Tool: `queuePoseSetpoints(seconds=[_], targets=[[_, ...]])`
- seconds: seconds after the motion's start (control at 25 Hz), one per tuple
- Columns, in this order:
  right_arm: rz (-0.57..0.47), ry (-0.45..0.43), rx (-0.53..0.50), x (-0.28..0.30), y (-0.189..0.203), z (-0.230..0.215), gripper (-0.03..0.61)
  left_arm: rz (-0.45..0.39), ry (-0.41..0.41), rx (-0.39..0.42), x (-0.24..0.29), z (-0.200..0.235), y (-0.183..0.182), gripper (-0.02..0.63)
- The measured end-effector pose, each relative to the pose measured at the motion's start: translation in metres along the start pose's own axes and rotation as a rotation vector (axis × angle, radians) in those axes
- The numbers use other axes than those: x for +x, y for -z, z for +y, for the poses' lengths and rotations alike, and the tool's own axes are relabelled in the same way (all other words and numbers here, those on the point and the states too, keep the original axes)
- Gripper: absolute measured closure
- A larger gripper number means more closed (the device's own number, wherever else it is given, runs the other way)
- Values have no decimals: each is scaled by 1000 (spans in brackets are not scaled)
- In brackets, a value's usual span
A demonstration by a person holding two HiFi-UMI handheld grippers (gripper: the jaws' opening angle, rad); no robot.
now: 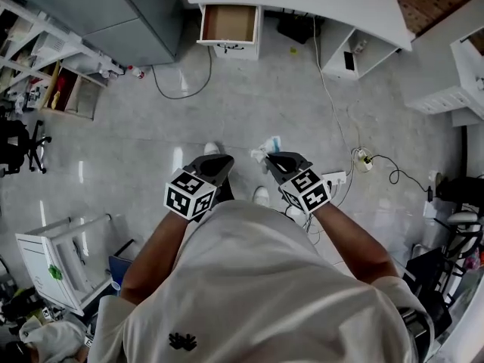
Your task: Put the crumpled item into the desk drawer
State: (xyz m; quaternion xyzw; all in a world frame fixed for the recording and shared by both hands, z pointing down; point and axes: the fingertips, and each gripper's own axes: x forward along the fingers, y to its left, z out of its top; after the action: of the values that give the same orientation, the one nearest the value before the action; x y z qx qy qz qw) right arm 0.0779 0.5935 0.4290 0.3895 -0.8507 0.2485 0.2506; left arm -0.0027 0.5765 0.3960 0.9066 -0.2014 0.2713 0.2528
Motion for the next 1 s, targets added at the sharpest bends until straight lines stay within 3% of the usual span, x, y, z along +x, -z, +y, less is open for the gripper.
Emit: queuePoseSetpoints(seconds=[0.36,0.68,1.0], targets=[[47,95,49,122,-110,-50,548,12,117,27,1,160,-72,589],[79,151,33,224,-200,-71,548,33,139,59,-27,299,-108,589],[137,142,-86,277,-242,-105,548,17,138,5,-25,356,-122,589]])
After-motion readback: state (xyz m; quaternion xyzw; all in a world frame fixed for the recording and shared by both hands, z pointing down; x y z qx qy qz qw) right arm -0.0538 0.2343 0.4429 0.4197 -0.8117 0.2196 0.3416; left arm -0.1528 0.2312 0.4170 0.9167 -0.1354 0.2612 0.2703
